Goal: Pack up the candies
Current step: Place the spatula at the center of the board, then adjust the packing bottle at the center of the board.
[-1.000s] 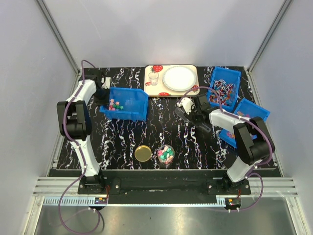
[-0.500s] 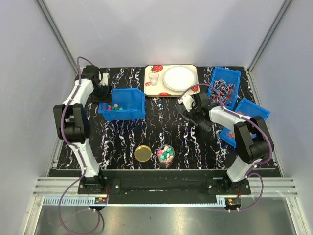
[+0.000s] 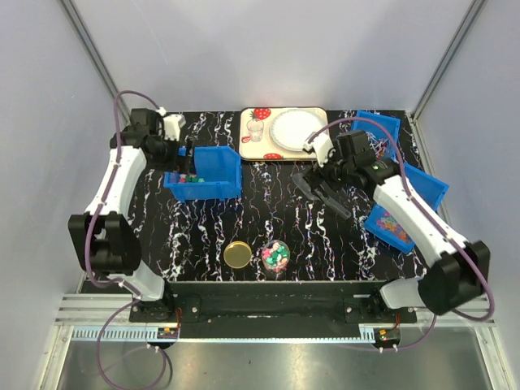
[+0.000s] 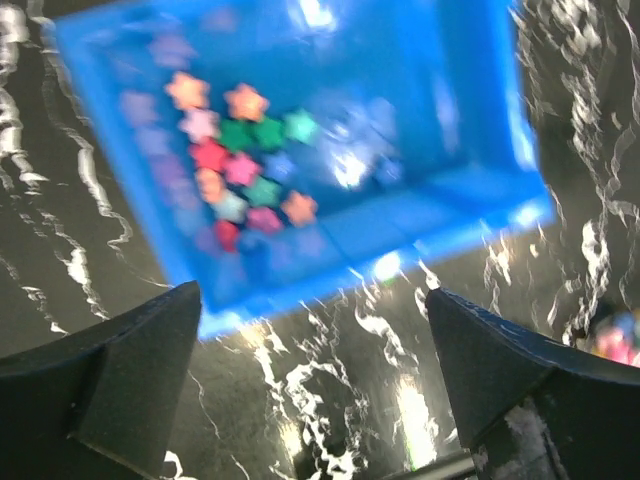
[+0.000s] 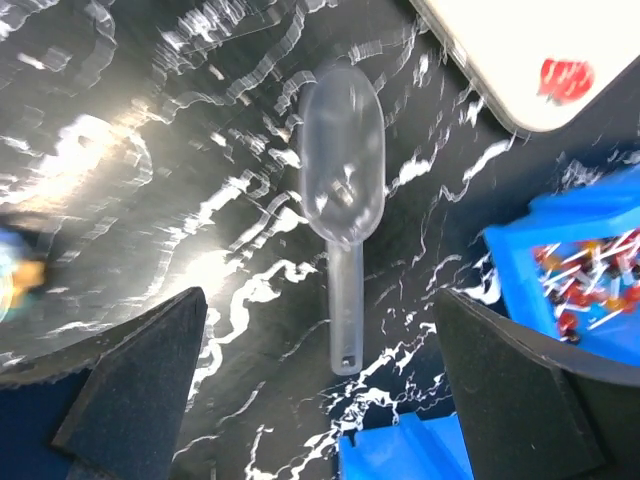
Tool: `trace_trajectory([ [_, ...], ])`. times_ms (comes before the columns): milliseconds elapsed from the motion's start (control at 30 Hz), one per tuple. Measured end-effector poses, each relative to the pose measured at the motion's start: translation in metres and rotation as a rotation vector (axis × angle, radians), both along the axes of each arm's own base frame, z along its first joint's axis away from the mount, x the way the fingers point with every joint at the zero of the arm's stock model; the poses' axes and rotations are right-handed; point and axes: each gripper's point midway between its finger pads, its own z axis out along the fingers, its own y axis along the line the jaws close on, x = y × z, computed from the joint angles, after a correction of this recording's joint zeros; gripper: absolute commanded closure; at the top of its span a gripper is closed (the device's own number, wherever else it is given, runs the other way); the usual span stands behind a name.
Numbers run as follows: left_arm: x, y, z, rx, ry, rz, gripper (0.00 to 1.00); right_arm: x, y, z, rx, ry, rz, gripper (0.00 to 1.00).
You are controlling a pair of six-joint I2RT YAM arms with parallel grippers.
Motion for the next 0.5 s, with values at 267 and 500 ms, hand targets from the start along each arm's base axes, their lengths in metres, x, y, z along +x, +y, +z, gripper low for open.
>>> trace_trajectory([
  [267, -0.071, -0.061, -0.008, 0.017, -0.034, -0.283, 0.01, -0.09, 0.072, 0.013, 0.026, 0.014, 0.292, 0.0],
  [500, -0.118, -0.067, -0.029, 0.014, -0.056, -0.43, 0.01, -0.126, 0.083, -0.036, -0.036, 0.164, 0.381, 0.0],
])
